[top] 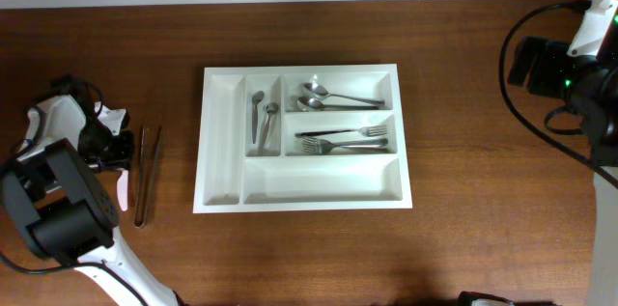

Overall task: Pack container
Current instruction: 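Move the left gripper to the pink plastic knife and grasp it, then lay the pink knife in the tray's bottom long compartment and release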

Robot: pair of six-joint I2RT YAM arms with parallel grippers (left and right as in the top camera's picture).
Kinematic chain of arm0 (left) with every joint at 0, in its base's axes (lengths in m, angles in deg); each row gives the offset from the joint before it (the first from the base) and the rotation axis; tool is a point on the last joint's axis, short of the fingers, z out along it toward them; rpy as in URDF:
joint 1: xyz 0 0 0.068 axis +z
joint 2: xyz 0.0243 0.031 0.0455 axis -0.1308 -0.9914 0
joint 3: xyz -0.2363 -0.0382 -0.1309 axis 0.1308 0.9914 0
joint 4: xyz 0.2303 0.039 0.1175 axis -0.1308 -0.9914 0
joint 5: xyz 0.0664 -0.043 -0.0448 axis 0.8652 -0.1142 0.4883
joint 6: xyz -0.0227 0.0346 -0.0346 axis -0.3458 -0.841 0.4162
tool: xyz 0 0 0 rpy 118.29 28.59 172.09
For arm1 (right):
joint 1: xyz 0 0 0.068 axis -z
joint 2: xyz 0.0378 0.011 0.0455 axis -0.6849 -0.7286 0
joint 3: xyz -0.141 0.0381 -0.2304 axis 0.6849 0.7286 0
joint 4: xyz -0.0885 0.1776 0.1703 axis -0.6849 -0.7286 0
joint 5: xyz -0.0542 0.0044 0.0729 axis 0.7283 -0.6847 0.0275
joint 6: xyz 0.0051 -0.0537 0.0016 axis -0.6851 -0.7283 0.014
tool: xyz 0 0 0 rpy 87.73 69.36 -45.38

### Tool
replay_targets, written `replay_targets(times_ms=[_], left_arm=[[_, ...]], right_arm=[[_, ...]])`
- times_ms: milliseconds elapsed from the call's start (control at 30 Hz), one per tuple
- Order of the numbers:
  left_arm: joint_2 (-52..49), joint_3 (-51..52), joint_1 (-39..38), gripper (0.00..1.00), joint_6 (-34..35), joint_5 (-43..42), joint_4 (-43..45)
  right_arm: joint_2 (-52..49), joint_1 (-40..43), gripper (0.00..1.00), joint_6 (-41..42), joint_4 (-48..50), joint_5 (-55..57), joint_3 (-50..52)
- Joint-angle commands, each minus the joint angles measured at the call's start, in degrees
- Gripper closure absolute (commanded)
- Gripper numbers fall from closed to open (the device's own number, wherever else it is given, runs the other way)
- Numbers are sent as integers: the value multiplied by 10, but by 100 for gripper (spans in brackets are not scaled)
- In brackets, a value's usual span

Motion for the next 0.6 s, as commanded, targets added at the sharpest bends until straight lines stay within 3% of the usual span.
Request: replay_targets(times_ms=[0, 233, 333, 467, 567], left_arm=[[-4, -78, 2, 98, 2, 2, -53], [11, -315, -30, 98, 28, -7, -228], [18, -392, -64, 98, 50, -53, -264], [26, -424, -122, 98, 58, -137, -260], [24, -423, -191, 98, 65, -154, -260]], right_arm=[[1, 2, 1, 5, 2, -2, 1], [1, 2, 2, 5, 2, -2, 1], [1, 2, 1, 5, 2, -1, 1], [1, 2, 1, 5, 2, -2, 1], [1, 2, 1, 5, 2, -2, 1]])
